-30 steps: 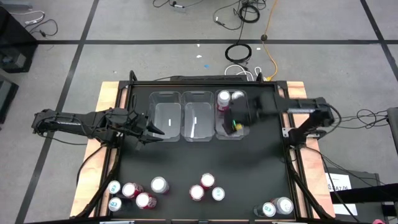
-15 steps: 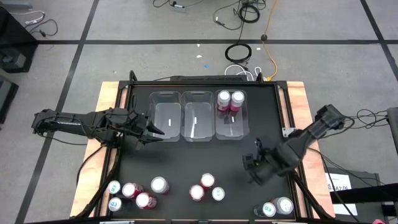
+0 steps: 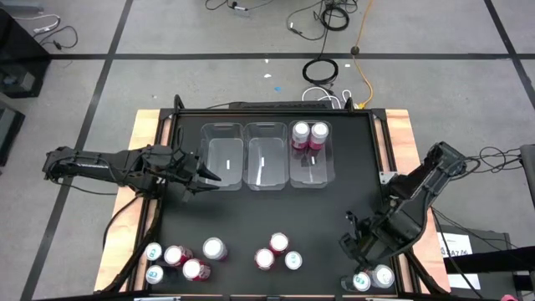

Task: Sort soda cans
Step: Put the blue soda can into the center transparent bin

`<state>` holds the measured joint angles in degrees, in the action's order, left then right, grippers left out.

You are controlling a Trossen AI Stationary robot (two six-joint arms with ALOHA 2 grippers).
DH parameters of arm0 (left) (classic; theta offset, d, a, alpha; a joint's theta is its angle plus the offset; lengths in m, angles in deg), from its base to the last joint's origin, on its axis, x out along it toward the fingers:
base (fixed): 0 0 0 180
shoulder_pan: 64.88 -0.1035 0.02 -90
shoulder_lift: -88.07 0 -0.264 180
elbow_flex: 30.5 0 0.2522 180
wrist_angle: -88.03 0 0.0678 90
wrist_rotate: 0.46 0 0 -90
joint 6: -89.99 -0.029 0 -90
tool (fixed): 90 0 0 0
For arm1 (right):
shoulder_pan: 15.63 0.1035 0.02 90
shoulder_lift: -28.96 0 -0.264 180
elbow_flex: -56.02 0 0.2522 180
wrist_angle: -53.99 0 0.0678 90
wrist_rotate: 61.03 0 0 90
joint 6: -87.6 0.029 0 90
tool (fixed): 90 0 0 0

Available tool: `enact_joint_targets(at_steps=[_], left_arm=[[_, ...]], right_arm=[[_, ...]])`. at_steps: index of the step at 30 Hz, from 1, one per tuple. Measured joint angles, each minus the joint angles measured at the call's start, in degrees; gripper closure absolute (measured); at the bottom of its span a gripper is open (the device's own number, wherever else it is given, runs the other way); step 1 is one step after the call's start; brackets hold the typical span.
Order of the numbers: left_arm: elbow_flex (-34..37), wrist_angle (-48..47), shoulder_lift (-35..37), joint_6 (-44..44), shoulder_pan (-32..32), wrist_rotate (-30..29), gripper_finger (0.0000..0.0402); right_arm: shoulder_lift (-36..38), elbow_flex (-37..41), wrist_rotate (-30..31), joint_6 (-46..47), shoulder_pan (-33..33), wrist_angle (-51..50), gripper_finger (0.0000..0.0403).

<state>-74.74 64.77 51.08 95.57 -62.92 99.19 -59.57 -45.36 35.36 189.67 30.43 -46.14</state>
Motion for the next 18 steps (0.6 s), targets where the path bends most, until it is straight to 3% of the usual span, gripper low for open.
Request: enact_joint_targets(at_steps=[9, 15, 18], left_arm=[[0.00, 0.00, 0.00, 0.16, 0.02, -0.49, 0.0272], [0.00, 0.00, 0.00, 10.23, 0.13, -4.34, 0.0290], [0.00, 0.00, 0.00, 10.98, 1.44, -4.50, 0.0304]], right_arm=[[-0.07, 0.00, -0.43, -4.18, 4.07, 2.89, 0.0012], [-0.07, -0.02, -0.46, -4.83, 5.67, 4.44, 0.0012], [-0.09, -0.02, -0.49, -4.73, 6.37, 7.39, 0.0012]])
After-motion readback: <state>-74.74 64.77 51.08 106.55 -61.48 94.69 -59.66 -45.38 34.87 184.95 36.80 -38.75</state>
